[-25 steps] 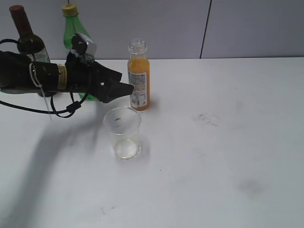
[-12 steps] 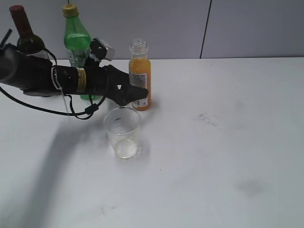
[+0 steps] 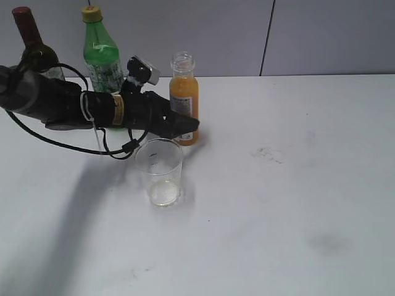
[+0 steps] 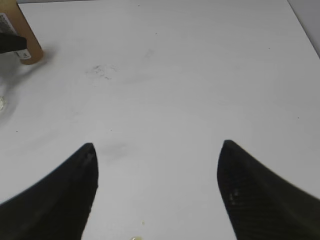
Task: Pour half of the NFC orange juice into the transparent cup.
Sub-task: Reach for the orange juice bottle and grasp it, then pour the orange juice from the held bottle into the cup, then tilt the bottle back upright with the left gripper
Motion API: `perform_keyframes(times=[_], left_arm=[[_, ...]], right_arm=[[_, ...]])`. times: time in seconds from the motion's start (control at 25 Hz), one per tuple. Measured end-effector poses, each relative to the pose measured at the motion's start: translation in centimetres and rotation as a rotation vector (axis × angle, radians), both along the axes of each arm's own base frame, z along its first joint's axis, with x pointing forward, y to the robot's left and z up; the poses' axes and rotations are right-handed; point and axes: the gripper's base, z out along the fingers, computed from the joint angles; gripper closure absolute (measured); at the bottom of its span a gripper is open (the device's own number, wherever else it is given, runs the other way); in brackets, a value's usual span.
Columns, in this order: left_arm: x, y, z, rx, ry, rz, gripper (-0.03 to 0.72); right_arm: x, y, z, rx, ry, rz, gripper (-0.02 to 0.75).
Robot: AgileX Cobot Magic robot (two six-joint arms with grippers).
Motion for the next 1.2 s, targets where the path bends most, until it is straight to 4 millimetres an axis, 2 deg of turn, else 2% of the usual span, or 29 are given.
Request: perform_keyframes(times=[0.16,0.32,0.64,0.8,1.04,1.2], left_arm=[[-0.1,-0.4,0.0,-0.016,0.009,0.012,0.125],[0.1,-0.4,0.1,-0.034,0.015,0.034,0.211],[-0.2,-0.5,0.7,-0.055,0.03,0.011,0.21],[-0.3,-0.5,3.6,-0.031,-0.026,-0.007,0.21],[-1.2,0.0,9.4,-0.028,-0.113,-0.005,0.21],[-3.3,1.2,11.0,0.001,-0.113,0.028,0.21]], right_arm=[[0.0,0.0,0.0,0.0,0.0,0.0,0.166],[0.0,0.0,0.0,0.0,0.0,0.0,0.166],[0.0,0.0,0.0,0.0,0.0,0.0,0.166],[0.0,0.0,0.0,0.0,0.0,0.0,0.166],[0.0,0.0,0.0,0.0,0.0,0.0,0.166],[0.0,0.0,0.0,0.0,0.0,0.0,0.166]])
